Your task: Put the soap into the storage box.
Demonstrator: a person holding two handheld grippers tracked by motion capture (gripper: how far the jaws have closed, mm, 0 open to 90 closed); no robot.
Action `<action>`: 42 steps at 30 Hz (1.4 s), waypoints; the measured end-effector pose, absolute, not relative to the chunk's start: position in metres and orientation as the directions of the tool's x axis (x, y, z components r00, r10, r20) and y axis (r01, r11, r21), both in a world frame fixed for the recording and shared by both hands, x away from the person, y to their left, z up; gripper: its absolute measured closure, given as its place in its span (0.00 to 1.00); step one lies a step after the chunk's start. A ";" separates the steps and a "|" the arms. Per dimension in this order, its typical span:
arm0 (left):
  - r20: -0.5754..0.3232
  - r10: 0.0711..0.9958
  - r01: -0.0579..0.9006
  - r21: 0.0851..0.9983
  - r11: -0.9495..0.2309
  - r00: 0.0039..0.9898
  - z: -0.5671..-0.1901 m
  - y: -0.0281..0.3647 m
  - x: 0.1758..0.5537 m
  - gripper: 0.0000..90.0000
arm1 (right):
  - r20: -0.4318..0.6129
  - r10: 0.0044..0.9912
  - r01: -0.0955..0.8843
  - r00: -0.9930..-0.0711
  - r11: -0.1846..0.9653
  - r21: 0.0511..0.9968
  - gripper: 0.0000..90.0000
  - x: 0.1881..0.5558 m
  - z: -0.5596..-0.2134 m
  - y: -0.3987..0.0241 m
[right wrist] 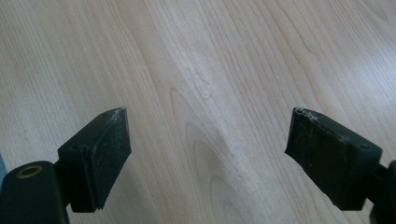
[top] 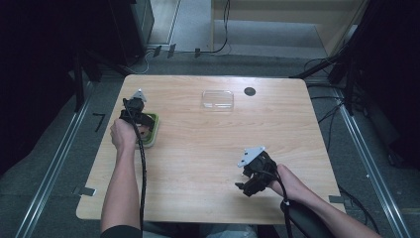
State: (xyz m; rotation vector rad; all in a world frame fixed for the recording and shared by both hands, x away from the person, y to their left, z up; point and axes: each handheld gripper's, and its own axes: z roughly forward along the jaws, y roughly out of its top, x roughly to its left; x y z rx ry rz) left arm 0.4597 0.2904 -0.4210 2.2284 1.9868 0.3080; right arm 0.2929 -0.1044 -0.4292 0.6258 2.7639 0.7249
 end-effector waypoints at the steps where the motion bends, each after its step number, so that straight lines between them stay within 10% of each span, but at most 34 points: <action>1: 0.058 0.993 0.965 0.237 -0.115 0.104 -0.422 0.291 0.460 0.37 | -0.098 0.453 0.346 -0.886 0.788 0.508 0.16 0.293 -0.429 -0.104; 42: 0.068 0.994 0.963 0.249 -0.099 0.084 -0.413 0.298 0.452 0.23 | -0.101 0.454 0.346 -0.885 0.787 0.511 0.16 0.293 -0.429 -0.105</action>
